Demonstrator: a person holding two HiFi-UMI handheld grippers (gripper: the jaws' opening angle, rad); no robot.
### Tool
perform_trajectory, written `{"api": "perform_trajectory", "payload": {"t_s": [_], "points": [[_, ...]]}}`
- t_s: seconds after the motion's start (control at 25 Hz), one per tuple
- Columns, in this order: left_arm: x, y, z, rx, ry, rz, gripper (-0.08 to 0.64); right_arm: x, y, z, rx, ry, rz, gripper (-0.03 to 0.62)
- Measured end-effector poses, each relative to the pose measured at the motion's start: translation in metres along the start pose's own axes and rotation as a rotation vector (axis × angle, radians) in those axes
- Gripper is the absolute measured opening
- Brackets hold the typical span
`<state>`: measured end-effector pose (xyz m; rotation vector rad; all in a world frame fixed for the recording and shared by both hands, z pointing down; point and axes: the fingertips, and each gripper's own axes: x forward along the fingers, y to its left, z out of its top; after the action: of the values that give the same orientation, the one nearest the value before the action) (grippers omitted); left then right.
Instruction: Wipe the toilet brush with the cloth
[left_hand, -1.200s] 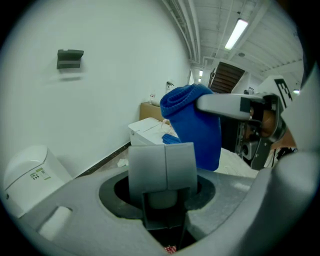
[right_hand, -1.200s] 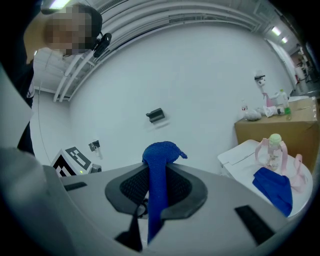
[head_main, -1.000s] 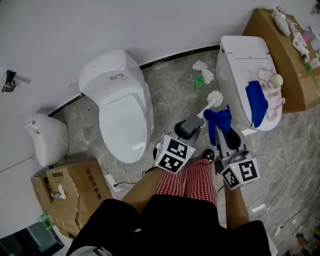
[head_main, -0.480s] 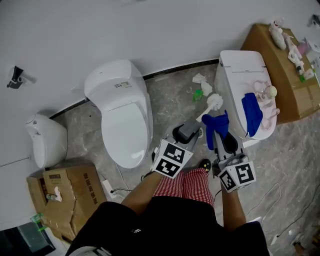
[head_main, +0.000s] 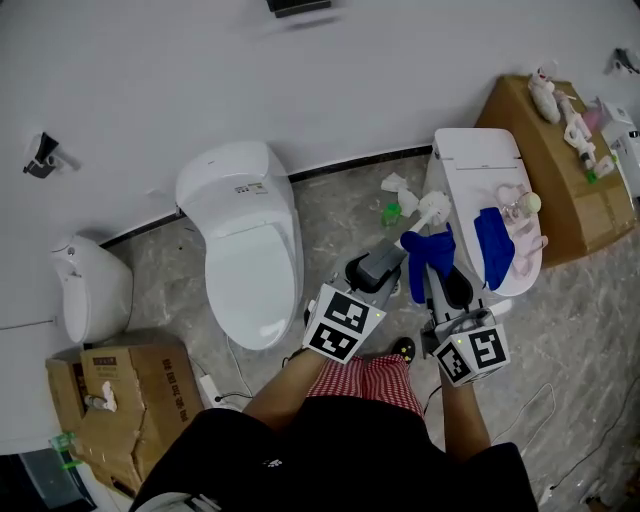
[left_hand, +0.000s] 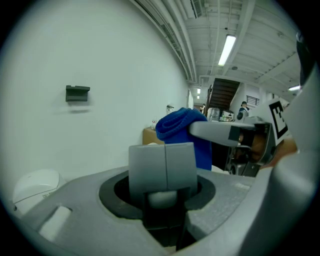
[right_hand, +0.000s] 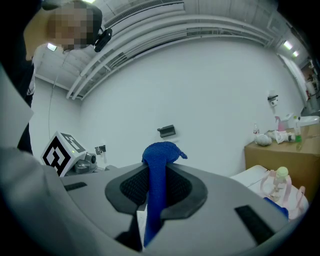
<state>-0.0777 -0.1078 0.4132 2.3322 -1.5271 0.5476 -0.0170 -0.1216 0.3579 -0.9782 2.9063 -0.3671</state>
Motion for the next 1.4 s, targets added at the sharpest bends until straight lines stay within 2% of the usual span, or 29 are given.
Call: {"api": "perform_trajectory", "payload": {"t_s": [0.2, 0.52, 1.08, 1.4], "points": [[-0.012, 0.004, 0.026, -0.043, -0.063, 0.028, 0.175, -0.001, 0.002, 0.018, -0.016, -0.022, -0.002, 0.067], [-0.027, 0.007, 0.054, -0.019, -0.120, 0.034, 0.174, -0.002, 0.005, 0.042, -0.031, -0.073, -0.005, 0.067], [-0.042, -0.003, 0.122, 0.038, -0.217, 0.020, 0.175, -0.002, 0.001, 0.108, -0.041, -0.198, 0.018, 0.067], [-0.063, -0.012, 0.164, 0.084, -0.310, 0.003, 0.175, -0.004, 0.010, 0.140, -0.066, -0.255, 0.045, 0.067]]}}
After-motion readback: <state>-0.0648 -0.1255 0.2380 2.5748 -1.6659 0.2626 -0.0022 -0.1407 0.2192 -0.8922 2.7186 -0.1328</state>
